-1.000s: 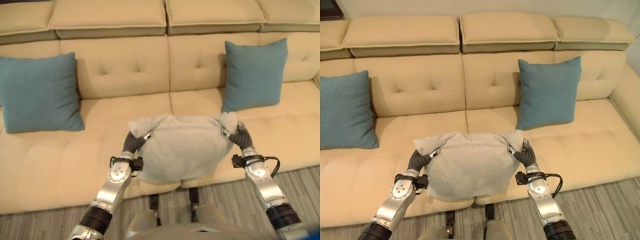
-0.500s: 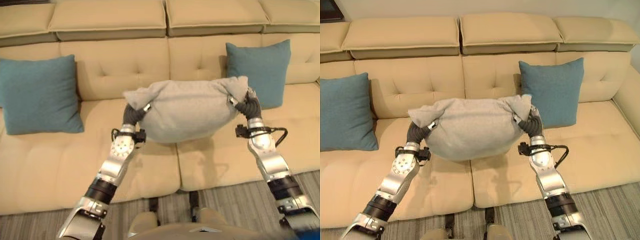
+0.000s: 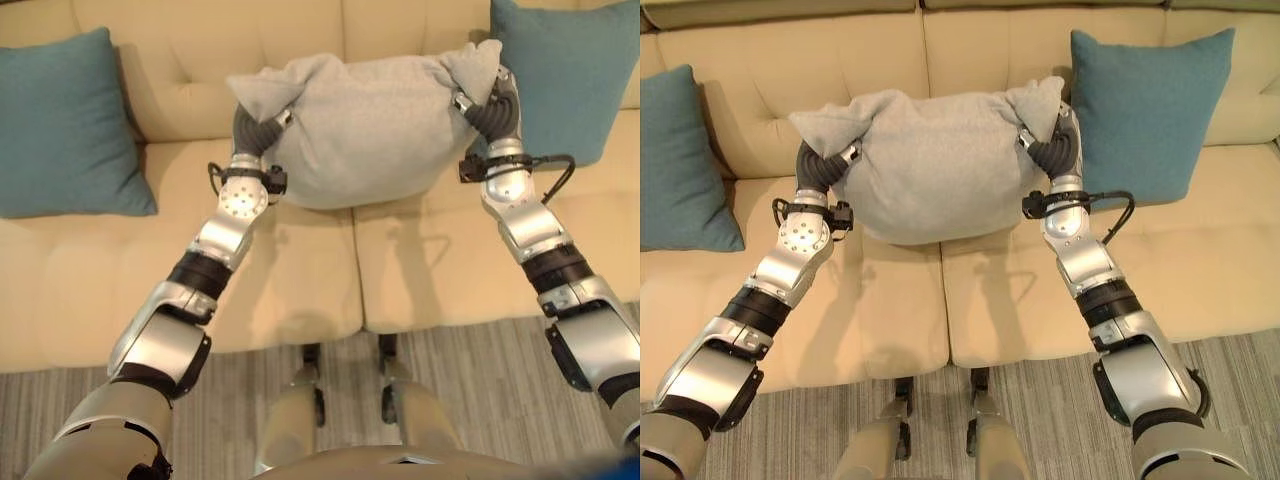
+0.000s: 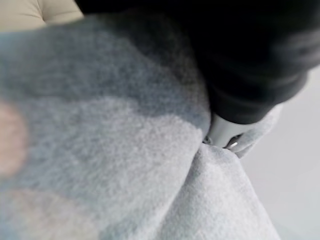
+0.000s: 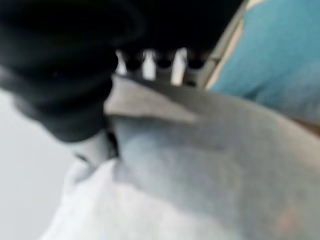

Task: Pick up all the scattered cushions and arrange them neatly on the sofa.

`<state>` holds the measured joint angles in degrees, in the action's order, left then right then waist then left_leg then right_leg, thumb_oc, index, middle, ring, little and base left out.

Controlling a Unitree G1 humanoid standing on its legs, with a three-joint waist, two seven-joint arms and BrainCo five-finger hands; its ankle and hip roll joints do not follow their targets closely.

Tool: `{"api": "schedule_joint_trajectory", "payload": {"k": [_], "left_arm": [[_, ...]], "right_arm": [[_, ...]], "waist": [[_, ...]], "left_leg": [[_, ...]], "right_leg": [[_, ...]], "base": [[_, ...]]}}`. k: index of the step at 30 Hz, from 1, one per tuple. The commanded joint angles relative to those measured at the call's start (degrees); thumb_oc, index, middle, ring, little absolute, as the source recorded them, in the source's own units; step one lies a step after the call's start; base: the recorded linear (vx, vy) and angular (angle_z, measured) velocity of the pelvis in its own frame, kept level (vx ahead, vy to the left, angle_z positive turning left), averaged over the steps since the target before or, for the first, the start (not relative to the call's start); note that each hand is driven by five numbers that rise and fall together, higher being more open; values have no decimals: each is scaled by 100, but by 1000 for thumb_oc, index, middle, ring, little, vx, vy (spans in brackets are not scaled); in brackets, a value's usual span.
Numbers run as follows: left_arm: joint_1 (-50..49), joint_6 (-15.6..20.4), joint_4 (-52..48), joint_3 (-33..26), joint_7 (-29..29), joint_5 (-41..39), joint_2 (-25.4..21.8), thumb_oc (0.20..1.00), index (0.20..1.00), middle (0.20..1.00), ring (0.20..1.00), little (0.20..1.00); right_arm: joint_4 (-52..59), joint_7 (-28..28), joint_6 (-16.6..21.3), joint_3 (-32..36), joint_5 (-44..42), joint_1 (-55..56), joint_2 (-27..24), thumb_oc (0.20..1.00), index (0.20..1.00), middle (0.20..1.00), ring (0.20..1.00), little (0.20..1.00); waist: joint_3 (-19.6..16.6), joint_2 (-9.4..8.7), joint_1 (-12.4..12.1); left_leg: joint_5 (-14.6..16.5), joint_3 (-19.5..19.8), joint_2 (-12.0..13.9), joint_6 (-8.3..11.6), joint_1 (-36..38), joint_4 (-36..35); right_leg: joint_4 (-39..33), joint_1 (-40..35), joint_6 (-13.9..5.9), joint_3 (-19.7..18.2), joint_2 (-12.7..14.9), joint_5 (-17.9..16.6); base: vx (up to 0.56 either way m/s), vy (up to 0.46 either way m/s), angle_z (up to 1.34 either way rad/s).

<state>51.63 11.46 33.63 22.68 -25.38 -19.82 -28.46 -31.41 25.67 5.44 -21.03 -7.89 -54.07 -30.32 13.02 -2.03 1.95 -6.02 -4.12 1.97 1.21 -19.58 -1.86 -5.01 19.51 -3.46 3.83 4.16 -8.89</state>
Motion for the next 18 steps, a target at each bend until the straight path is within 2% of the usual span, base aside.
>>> {"api": "schedule_joint_trajectory", "payload": {"k": [1,5,14,15,16,17,18], "left_arm": [[1156,708,-50,211,-53,-156,-214,200,200,200,200,200],[1500,696,225,320,-61,-259,-275,200,200,200,200,200],[1358,660,338,207,-42,-292,-203,200,200,200,200,200],[1362,636,597,165,-60,-320,-158,868,868,868,868,868],[1367,639,602,165,-58,-322,-159,1000,1000,1000,1000,1000],[1423,616,731,168,-71,-360,-138,1000,1000,1000,1000,1000],[1638,566,1031,210,-63,-420,-135,1000,1000,1000,1000,1000]], "right_arm": [[197,135,461,-168,-239,-870,-16,200,200,200,200,200],[-65,142,433,-349,-368,-1297,-93,200,200,200,200,200],[-121,170,442,-281,-375,-1204,44,200,200,200,200,200],[-459,164,391,-362,-332,-1286,83,592,592,592,592,592],[-467,163,395,-366,-334,-1294,83,893,893,893,893,893],[-616,174,361,-413,-303,-1370,60,1000,1000,1000,1000,1000],[-984,181,252,-592,-246,-1644,-29,1000,1000,1000,1000,1000]], "waist": [[-133,-318,-98],[-63,-316,-114],[31,-286,-154],[80,-311,-179],[78,-309,-177],[95,-320,-176],[152,-346,-209]], "left_leg": [[933,-178,-124,106,-71,897],[884,-139,-140,128,-206,885],[917,-70,-170,149,-357,915],[901,-55,-188,164,-497,953],[901,-54,-188,164,-504,955],[884,-43,-182,171,-566,966],[836,-5,-182,196,-695,975]], "right_leg": [[665,121,-543,-151,360,428],[655,257,-554,-126,377,367],[672,404,-547,-81,380,407],[668,519,-537,-72,393,374],[669,525,-537,-71,393,374],[671,577,-536,-61,395,358],[664,689,-531,-35,405,335]], "base": [[0,0,0],[9,0,1],[10,-1,1],[0,0,0],[-14,-27,5],[-31,-43,11],[-31,-43,12]]}}
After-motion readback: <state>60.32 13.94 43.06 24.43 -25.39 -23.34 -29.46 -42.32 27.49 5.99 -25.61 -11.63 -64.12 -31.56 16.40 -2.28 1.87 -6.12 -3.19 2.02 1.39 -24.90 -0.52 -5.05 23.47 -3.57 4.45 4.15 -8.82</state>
